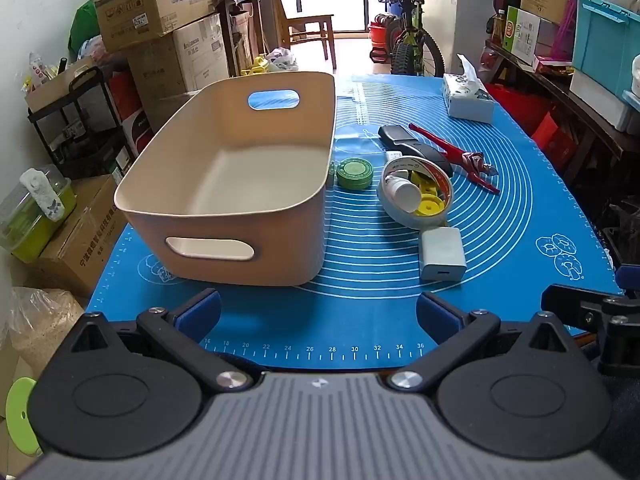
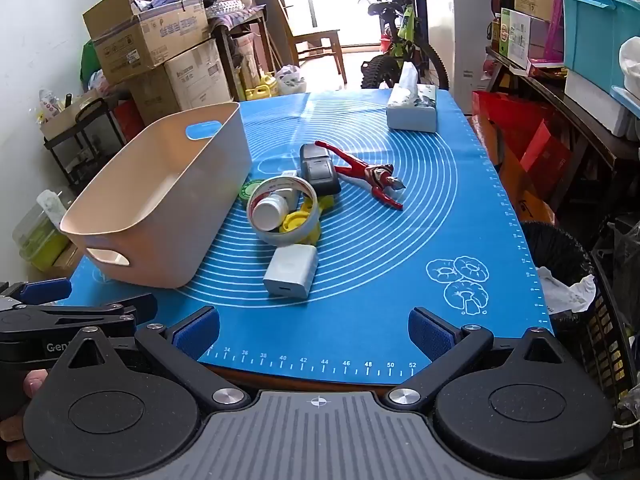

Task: Organize rigid objects

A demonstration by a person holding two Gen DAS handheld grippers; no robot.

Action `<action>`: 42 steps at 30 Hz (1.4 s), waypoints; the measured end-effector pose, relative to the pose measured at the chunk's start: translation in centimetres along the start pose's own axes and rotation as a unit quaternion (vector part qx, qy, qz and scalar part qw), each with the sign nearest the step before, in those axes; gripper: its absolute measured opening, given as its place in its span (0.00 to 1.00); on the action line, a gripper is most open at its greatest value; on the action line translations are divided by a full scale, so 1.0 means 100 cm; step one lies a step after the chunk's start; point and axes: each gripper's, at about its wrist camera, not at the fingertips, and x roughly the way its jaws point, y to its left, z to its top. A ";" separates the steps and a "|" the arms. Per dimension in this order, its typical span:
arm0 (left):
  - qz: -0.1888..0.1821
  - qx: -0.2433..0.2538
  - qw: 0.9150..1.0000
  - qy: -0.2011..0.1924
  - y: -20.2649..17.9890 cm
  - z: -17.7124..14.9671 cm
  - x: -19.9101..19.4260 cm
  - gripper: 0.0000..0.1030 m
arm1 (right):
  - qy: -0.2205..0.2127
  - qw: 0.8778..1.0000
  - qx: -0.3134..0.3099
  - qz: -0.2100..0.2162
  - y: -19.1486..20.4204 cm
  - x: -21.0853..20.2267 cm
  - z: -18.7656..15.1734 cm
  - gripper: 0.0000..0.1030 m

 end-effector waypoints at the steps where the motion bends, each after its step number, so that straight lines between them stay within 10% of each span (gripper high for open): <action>1: 0.000 0.000 1.000 0.001 0.000 0.000 0.000 1.00 | 0.001 1.000 0.001 0.001 0.000 0.000 0.000 0.97; 42: -0.001 -0.001 1.000 0.000 -0.002 -0.002 0.001 1.00 | 0.000 1.000 -0.001 -0.001 0.002 -0.001 0.000 0.97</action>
